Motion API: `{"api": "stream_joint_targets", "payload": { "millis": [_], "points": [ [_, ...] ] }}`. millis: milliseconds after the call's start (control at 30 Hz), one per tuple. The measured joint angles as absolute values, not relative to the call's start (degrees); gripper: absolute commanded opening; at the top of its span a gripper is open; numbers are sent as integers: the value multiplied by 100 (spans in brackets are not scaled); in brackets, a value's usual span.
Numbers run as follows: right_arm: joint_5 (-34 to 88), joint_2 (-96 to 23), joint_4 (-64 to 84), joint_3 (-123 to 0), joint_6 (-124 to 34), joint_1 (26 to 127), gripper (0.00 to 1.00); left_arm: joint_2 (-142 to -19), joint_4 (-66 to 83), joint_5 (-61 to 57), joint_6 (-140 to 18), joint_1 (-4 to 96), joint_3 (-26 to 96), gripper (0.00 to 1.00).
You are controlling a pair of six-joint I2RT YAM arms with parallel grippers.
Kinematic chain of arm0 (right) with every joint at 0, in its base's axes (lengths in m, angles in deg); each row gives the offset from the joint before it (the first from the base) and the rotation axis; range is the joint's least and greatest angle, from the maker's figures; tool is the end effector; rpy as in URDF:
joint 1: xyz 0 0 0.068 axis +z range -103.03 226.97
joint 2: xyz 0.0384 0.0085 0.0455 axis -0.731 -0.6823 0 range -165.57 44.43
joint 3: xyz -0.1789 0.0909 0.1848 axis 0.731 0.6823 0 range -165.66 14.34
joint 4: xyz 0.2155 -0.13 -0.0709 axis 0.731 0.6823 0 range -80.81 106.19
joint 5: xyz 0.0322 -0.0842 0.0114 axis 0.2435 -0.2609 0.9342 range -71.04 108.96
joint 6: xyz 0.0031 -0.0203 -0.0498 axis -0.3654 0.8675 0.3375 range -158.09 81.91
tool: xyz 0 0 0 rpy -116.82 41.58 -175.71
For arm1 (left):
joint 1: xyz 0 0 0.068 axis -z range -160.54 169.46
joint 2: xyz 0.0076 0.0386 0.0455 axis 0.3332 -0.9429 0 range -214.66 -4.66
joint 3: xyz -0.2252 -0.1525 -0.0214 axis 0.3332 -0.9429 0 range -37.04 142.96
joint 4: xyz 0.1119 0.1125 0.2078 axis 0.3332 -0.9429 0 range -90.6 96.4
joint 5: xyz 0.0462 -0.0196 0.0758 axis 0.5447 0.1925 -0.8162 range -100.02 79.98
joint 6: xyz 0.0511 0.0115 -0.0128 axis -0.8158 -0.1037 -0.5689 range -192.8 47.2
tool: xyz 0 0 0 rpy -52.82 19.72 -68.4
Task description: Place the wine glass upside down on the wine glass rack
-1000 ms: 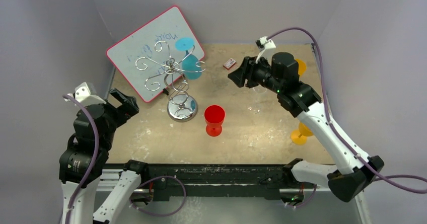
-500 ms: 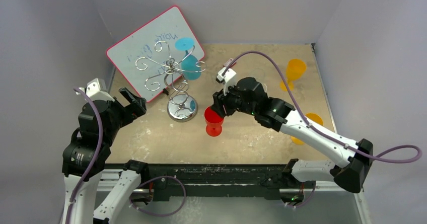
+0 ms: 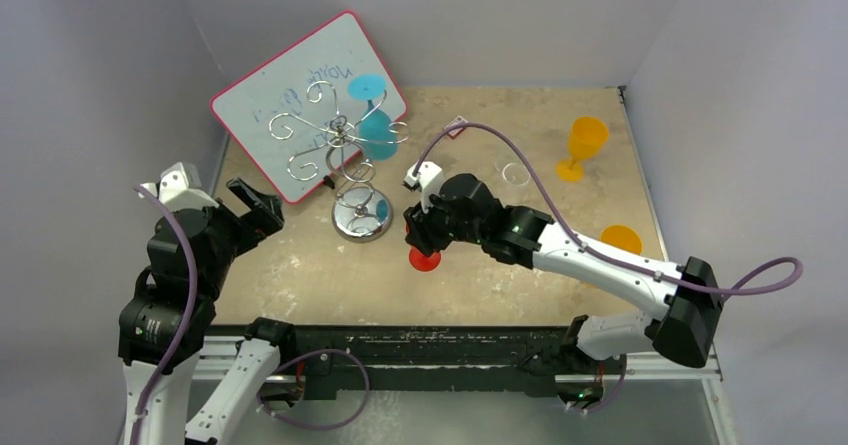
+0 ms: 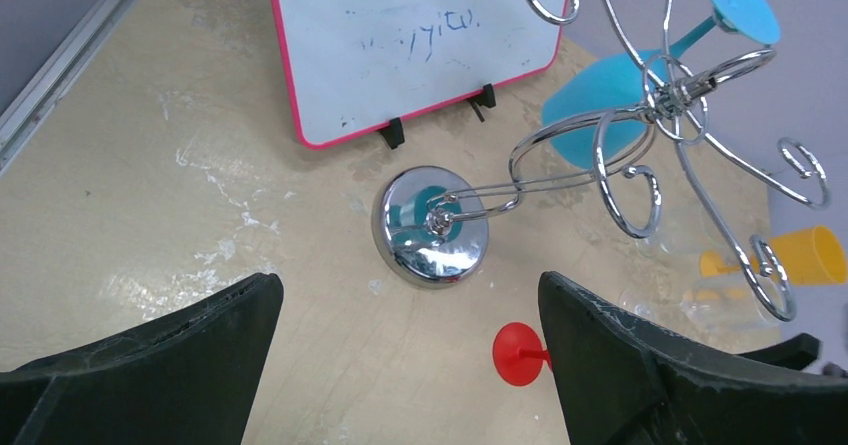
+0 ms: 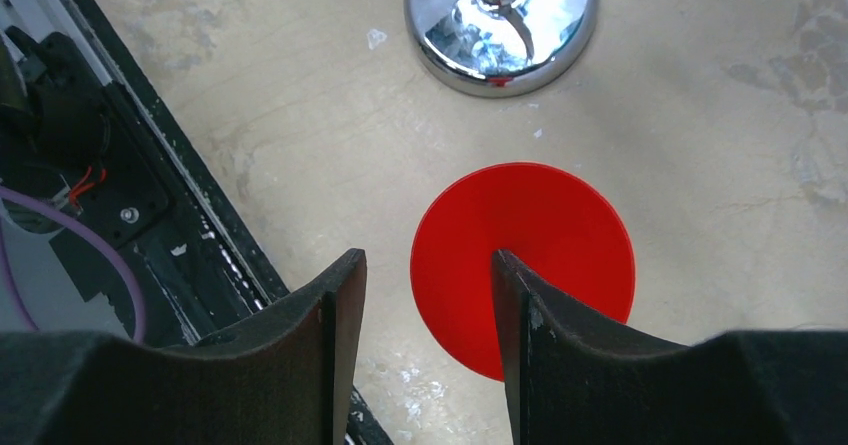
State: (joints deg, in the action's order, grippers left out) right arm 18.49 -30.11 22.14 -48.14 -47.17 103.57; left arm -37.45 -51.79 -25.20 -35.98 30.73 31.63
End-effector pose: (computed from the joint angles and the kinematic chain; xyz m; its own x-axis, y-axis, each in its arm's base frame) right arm 0.1659 0.2511 0.3291 -0.3610 -0.2608 -0.8954 -0.7836 0.6054 0.1396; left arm 0.0623 -0.0029 0.4076 -0.2688 -0.5362 -0.8001 -0.2624 0.8401 -0.4748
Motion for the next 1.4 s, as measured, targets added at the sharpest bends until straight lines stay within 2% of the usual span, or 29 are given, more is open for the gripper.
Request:
{"api": "stream_joint_targets", "payload": {
  "millis": [500, 800, 1000, 1400],
  "points": [
    [1842, -3175, 1956, -4392, -4844, 10357, 43, -3308, -4701, -1887, -3797, 3073, 2793, 98],
    [1892, -3352, 2041, -4392, -4818, 10357, 25, -3214, -4266, -818, -4103, 3073, 2129, 98],
    [2008, -3284, 2057, -4392, -4772, 10357, 0, -3009, -3829, -112, -4358, 3073, 1703, 97],
    [2456, -2871, 2662, -4768, -4702, 10355, 0, -2991, -2677, 1031, -4756, 3073, 1283, 97]
  ]
}}
